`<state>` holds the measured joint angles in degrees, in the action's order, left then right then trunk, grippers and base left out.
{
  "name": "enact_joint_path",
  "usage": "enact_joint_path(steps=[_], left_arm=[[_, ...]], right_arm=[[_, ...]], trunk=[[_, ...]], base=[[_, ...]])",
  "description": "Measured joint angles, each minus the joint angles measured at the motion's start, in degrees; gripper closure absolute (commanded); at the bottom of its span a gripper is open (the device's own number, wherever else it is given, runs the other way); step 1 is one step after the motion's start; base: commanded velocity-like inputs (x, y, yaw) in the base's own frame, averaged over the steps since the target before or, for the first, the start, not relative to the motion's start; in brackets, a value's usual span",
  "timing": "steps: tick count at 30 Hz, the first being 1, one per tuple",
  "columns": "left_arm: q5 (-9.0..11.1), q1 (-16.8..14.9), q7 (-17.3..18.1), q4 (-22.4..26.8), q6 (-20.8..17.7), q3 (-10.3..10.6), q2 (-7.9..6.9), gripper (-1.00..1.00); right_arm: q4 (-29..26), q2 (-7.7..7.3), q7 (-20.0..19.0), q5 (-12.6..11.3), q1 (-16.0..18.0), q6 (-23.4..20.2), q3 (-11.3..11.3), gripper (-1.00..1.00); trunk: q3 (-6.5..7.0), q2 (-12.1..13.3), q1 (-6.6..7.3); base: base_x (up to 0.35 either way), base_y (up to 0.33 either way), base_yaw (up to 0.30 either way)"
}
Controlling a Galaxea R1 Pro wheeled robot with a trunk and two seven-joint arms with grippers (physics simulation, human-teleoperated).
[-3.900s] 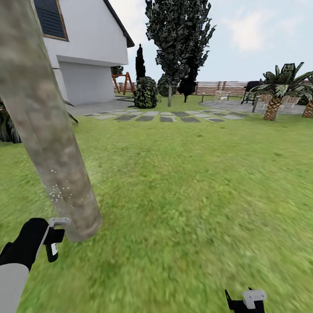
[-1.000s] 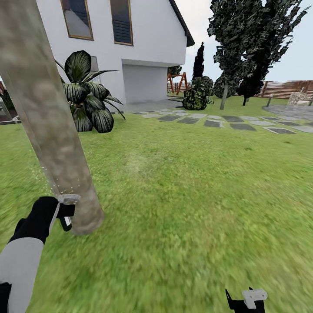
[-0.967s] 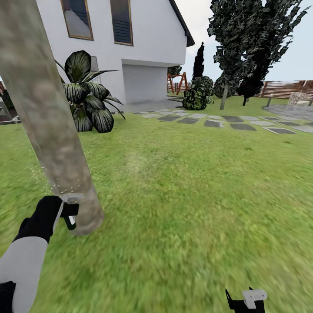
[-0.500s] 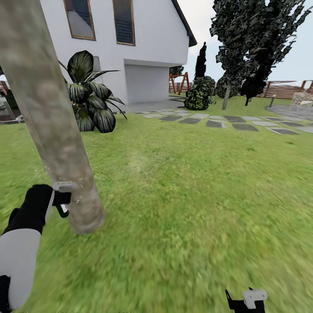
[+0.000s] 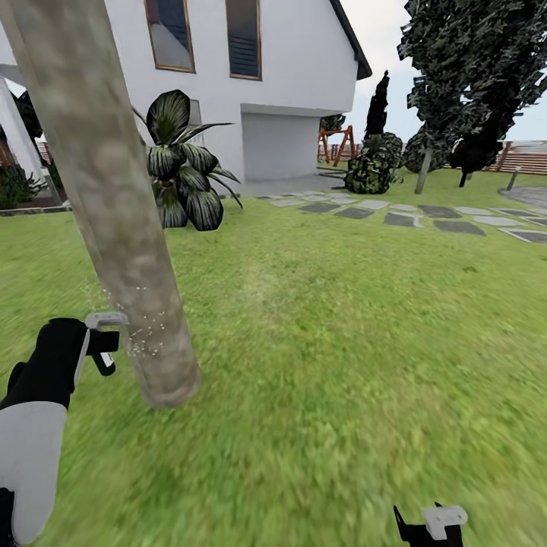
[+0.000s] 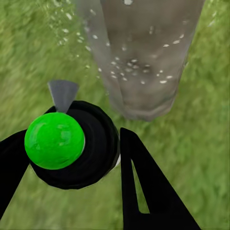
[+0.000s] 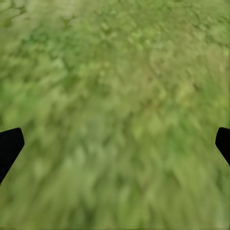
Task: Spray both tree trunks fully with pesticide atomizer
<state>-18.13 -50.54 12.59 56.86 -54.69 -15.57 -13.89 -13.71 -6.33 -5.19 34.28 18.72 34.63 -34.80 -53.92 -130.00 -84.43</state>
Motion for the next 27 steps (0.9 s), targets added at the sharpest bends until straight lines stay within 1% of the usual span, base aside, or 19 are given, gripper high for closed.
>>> enact_joint_path(steps=[3,7,12,17,27], left_arm=[[0.0,0.0,0.0,0.1,0.0,-0.1,0.0,1.0],[0.1,0.0,-0.1,0.1,0.0,-0.1,0.01,1.0],[0.1,0.0,-0.2,0.1,0.1,0.0,0.16,1.0],[-0.1,0.2,-0.5,-0.7,0.2,0.4,0.43,1.0],[-0.1,0.5,-0.6,-1.0,0.1,0.4,0.44,1.0]], right_arm=[[0.0,0.0,0.0,0.0,0.0,0.0,0.0,-1.0],[0.0,0.0,0.0,0.0,0.0,0.0,0.0,-1.0],[0.0,0.0,0.0,0.0,0.0,0.0,0.0,-1.0],[0.0,0.0,0.0,0.0,0.0,0.0,0.0,-1.0],[0.0,0.0,0.0,0.0,0.0,0.0,0.0,-1.0]], trunk=[[0.0,0.0,0.0],[0.0,0.0,0.0],[0.0,0.0,0.0],[0.0,0.0,0.0],[0.0,0.0,0.0]], base=[[0.106,-0.22,0.0],[-0.059,-0.107,0.05],[0.005,-0.012,0.242],[0.141,-0.182,0.233],[0.149,-0.24,0.009]])
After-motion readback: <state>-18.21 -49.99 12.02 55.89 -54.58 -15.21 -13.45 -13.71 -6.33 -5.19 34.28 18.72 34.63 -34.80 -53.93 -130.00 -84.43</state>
